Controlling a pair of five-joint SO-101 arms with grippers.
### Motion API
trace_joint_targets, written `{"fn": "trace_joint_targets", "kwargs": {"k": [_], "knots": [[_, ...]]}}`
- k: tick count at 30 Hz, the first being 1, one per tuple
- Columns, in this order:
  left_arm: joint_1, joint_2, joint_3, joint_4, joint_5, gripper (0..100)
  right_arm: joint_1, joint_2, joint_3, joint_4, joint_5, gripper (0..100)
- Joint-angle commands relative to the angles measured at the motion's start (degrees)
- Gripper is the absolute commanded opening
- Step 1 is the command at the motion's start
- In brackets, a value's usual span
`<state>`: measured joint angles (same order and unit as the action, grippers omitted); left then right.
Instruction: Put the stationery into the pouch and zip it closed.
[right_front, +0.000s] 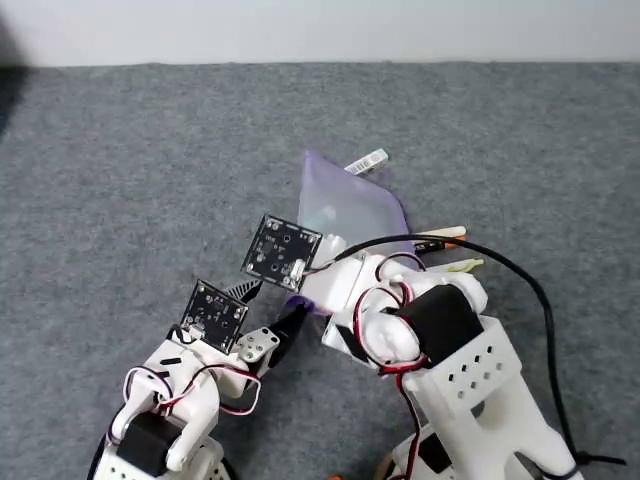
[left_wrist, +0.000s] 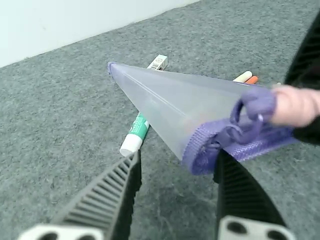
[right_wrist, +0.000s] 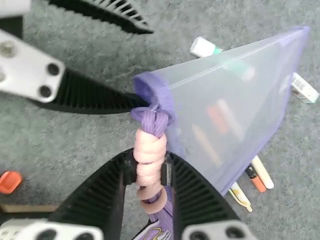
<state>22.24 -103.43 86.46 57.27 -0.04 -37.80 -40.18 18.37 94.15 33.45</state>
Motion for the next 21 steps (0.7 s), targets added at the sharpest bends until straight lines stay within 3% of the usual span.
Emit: {"fn": "trace_joint_targets", "kwargs": {"k": [1,12,21], "knots": [[-0.7,-0.53,-2.24,-1.14,-0.18,22,-3.21,-1.63,-2.99,2.33,-0.62,0.9],[-0.79,-0.53,-2.95,-0.97,-0.44,22,-3.38,-1.71,-3.25,3.38,-2.2,0.9],[-0.79,-0.35,-7.78,-0.79,-0.44,15,-0.13,-1.71,-3.34,2.77,-2.46,0.9]]}}
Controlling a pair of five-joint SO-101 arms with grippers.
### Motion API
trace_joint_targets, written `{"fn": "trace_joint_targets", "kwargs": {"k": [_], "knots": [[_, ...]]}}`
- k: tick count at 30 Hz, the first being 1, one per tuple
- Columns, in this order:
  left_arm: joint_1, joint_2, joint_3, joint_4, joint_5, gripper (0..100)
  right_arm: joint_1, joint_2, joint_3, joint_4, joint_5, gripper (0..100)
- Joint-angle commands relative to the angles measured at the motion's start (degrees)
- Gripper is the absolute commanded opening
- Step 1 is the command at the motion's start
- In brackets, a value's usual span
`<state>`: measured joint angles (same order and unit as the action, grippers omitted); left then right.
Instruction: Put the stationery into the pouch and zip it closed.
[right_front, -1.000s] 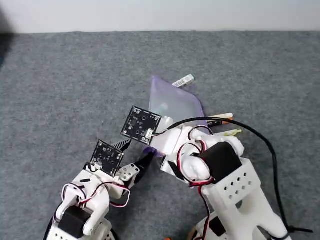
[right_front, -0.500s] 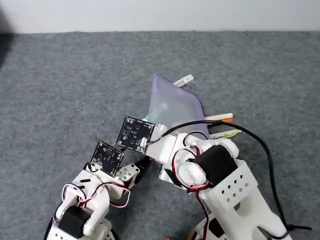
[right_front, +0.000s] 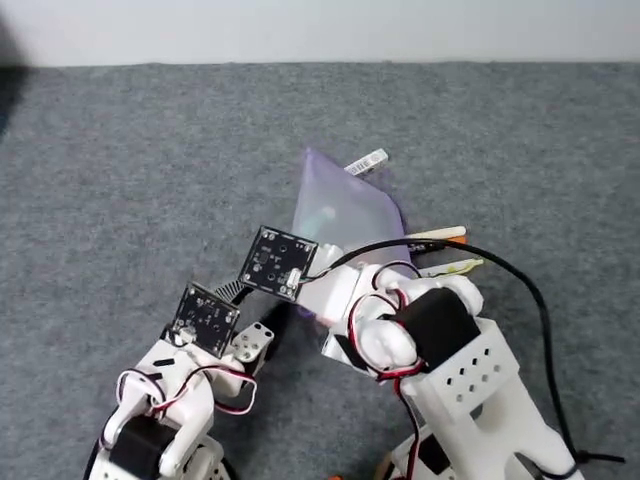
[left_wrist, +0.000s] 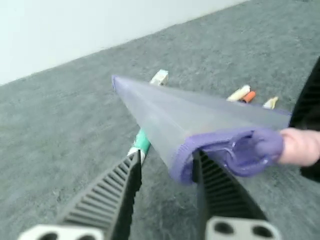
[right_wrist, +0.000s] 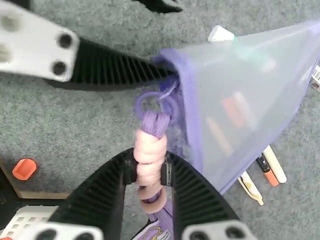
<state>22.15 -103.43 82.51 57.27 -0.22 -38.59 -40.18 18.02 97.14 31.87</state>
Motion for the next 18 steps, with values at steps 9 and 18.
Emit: {"fn": "trace_joint_targets", "kwargs": {"k": [9,18], "knots": [[-0.18,-0.26,-0.84,-1.05,-0.26,15,-2.07,-1.71,-2.99,-0.48,-0.97,0.9],[0.0,-0.44,2.59,-1.14,-0.97,15,-2.07,-1.71,-2.99,-0.57,-0.7,0.9]]}}
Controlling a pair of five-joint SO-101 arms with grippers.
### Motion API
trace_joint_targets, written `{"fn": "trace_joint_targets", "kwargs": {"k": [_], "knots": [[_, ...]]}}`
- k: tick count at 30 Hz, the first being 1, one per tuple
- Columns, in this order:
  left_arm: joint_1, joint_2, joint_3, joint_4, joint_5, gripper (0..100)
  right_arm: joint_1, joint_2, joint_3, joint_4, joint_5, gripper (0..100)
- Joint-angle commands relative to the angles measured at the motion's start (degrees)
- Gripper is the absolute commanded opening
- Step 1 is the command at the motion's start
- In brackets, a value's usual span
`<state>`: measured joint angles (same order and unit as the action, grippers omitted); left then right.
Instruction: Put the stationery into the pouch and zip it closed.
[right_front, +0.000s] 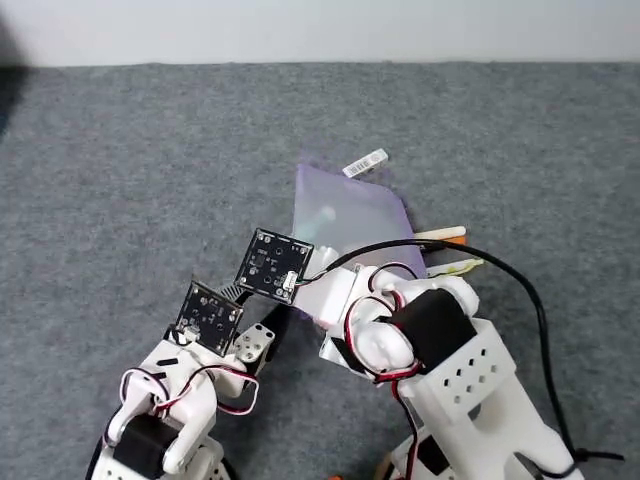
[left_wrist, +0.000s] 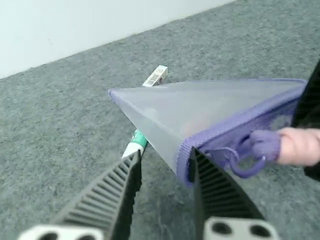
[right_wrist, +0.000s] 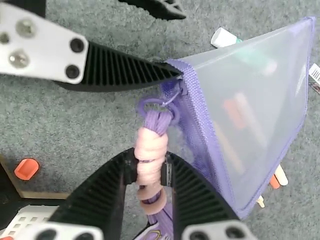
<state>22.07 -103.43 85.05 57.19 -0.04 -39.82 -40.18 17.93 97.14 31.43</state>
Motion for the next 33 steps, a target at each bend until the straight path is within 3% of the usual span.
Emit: {"fn": "trace_joint_targets", "kwargs": {"k": [1,10,33], "knots": [[0.09,-0.35,0.04,-1.05,-1.85,15,-0.84,-1.71,-2.9,-0.57,-0.26,0.9],[5.71,-0.35,0.4,-1.05,-3.43,14,-0.84,-1.71,-2.9,-0.57,-0.26,0.9],[5.54,-0.35,2.24,-2.55,-3.25,12,-0.84,-5.05,-2.81,0.92,-0.53,0.9]]}}
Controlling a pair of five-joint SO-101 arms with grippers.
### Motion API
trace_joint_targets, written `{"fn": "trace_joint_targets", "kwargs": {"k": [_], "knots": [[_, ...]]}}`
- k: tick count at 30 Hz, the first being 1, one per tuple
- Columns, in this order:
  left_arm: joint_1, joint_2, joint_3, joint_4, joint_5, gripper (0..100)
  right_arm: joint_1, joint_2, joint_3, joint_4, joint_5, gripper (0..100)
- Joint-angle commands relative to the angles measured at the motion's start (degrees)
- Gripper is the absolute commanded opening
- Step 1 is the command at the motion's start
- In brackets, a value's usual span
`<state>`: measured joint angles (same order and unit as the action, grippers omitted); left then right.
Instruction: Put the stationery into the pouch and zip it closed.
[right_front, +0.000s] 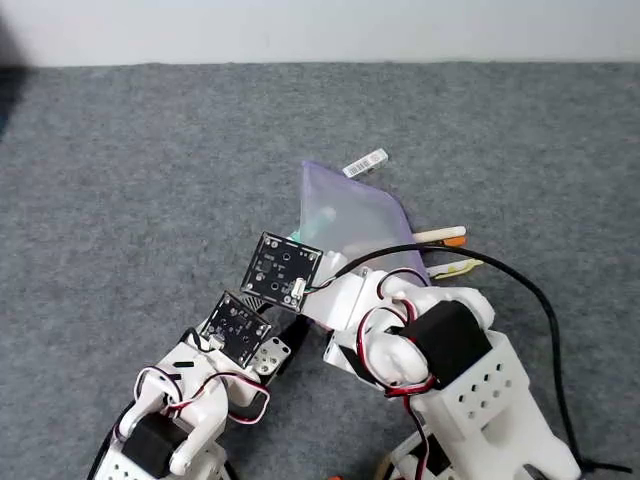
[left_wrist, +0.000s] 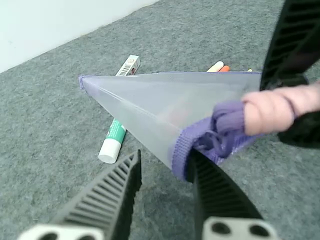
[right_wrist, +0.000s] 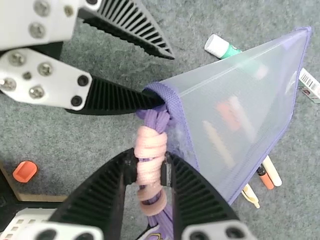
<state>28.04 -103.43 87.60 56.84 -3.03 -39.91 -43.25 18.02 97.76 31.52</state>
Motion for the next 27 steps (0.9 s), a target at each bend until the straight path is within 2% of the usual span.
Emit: {"fn": "trace_joint_targets", "kwargs": {"k": [1,7,23,27], "knots": [[-0.97,-0.35,-0.31,-3.16,-0.26,10,-0.75,-1.98,-2.9,0.31,-0.62,0.9],[-1.67,-0.26,2.59,-8.79,-2.46,2,-0.75,-2.07,-2.9,0.31,-0.62,0.9],[-1.58,-0.35,4.26,-8.53,-3.87,1,-2.59,-2.07,-2.9,1.27,-0.53,0.9],[-1.67,-0.35,4.26,-8.44,-3.87,1,-2.59,-2.15,-3.78,4.26,-0.44,0.9]]}}
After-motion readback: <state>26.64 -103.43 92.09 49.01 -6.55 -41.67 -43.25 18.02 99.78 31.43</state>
